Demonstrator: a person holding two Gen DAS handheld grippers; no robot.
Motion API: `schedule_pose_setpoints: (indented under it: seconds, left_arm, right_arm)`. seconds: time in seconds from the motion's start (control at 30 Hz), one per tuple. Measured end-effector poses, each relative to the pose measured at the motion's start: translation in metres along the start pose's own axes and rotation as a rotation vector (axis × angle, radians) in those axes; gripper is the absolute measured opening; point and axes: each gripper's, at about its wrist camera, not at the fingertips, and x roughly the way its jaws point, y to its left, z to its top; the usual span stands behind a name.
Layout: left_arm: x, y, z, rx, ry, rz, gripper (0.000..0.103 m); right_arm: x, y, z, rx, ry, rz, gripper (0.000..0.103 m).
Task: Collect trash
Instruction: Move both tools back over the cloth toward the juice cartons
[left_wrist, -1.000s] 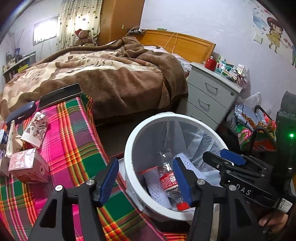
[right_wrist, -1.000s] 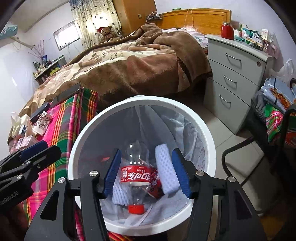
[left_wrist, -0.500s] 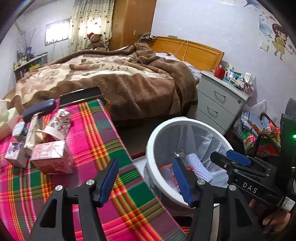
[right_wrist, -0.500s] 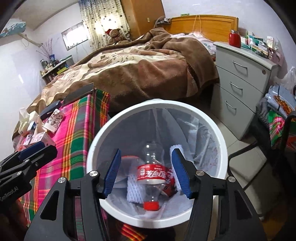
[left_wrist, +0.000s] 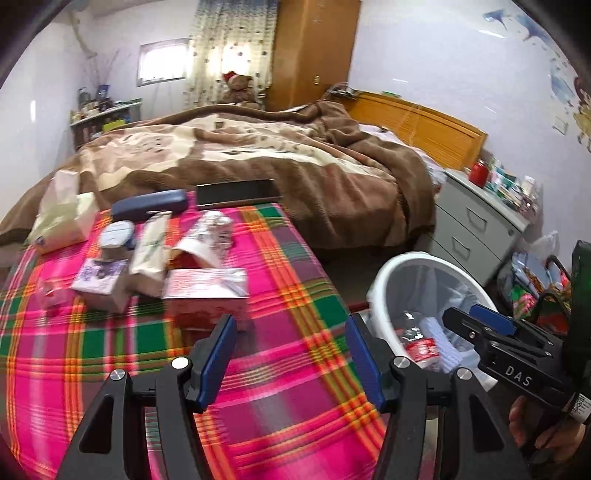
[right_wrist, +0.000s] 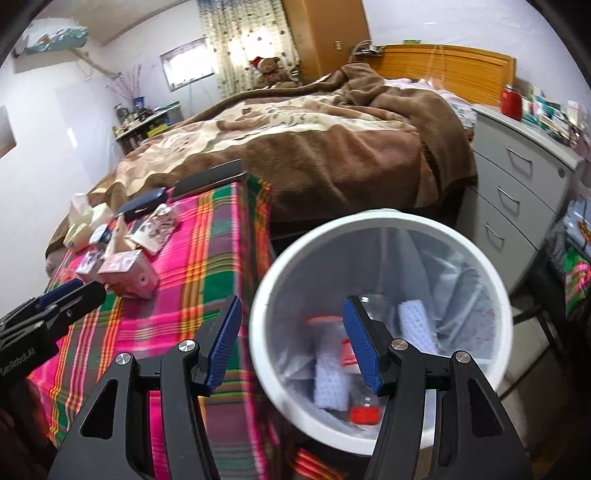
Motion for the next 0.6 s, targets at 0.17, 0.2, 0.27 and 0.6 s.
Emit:
schedule_pose_setpoints:
  seconds: [0.17,0.2,0.27,0.6]
  left_arm:
    - [-0.008,0.036,-0.002,-0.053,-0.011,0.049,0.060]
    - [-0.009,0.042,-0.002,-0.061,-0.013,0.057,0.060]
    - [-0.013,0.059,-0.003,-0.086,-0.017,0.085,0.061]
    - [-0.019,0.130,-0.003,-0.177,-0.020,0.182,0.061]
  right_arm:
    - [0.007,0.021,0.002,-0.031,0.009,0.034,0.058]
    - [0.008,0.025,0.002,-0.037,0.011,0.038,0.058]
    - [0.013,0.035,0.003,-0.054,0.015,0.054,0.059]
    - [0.029,0.082,0.011,-0.159,0.019,0.143,0.059]
